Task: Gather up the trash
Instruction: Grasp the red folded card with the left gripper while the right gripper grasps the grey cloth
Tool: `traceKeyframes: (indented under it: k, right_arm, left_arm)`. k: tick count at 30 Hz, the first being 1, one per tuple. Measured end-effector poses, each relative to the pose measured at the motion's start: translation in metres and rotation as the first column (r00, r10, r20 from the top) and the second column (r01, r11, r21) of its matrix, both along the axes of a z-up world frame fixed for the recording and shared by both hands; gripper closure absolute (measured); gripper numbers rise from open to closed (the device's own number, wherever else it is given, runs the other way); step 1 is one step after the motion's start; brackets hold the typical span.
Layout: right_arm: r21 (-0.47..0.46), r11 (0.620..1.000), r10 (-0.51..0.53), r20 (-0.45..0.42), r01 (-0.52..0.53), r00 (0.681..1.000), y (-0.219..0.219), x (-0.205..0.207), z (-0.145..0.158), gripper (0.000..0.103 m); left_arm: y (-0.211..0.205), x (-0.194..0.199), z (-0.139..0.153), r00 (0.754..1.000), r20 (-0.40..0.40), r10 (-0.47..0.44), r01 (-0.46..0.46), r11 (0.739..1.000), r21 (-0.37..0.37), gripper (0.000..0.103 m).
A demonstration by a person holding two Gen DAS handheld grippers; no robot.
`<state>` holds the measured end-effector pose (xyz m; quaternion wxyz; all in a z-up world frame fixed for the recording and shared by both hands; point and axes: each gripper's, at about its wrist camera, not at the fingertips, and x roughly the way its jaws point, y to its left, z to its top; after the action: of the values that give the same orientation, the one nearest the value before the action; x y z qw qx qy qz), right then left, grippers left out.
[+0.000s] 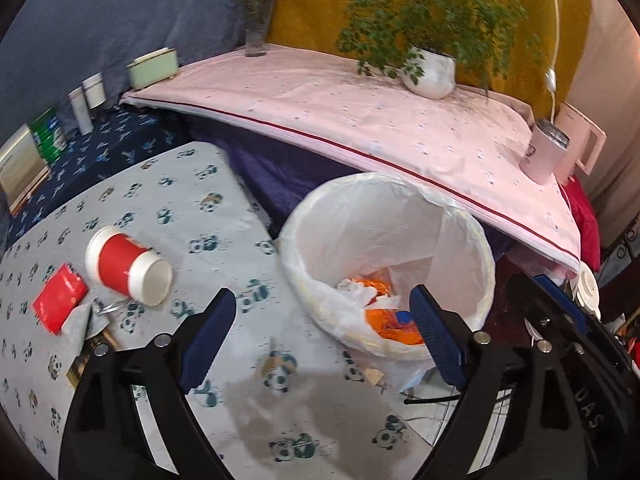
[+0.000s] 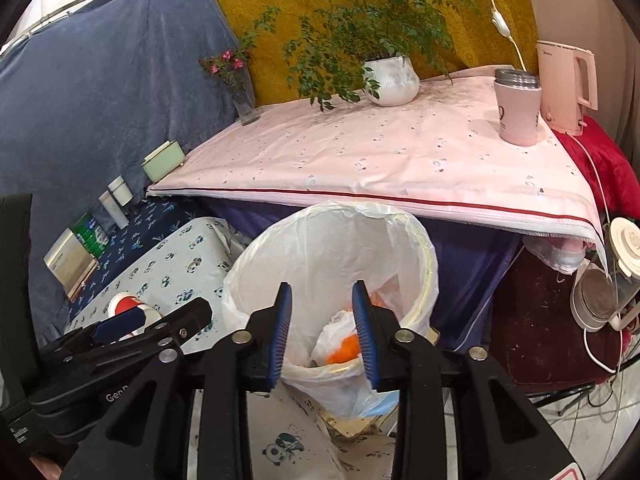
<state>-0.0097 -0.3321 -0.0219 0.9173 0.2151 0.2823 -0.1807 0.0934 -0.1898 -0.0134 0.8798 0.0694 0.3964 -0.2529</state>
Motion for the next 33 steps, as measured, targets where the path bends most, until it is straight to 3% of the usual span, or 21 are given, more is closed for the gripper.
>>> traceKeyframes:
  k: [6, 15, 33]
  right_arm:
    - [-0.016, 0.998, 0.06, 0.014, -0.059, 0.998, 0.03, 0.013, 0.012, 0.06]
    - [-0.039, 0.981, 0.189, -0.006, -0.189, 0.982, 0.095, 0.038, 0.018, 0.06]
    - [-0.041, 0.901, 0.425, -0.106, -0.431, 0.899, 0.225, 0.096, -0.007, 0.06]
  left_arm:
    - [0.046, 0.009, 0.004, 0.996, -0.009, 0.091, -0.091, 0.996, -0.026, 0.018]
    - [0.12, 0.021, 0.003, 0.975, -0.028, 0.222, -0.223, 0.974, -0.038, 0.016]
    - [0.264, 0.045, -0.019, 0.88, -0.076, 0.47, -0.473, 0.881, -0.031, 0.015]
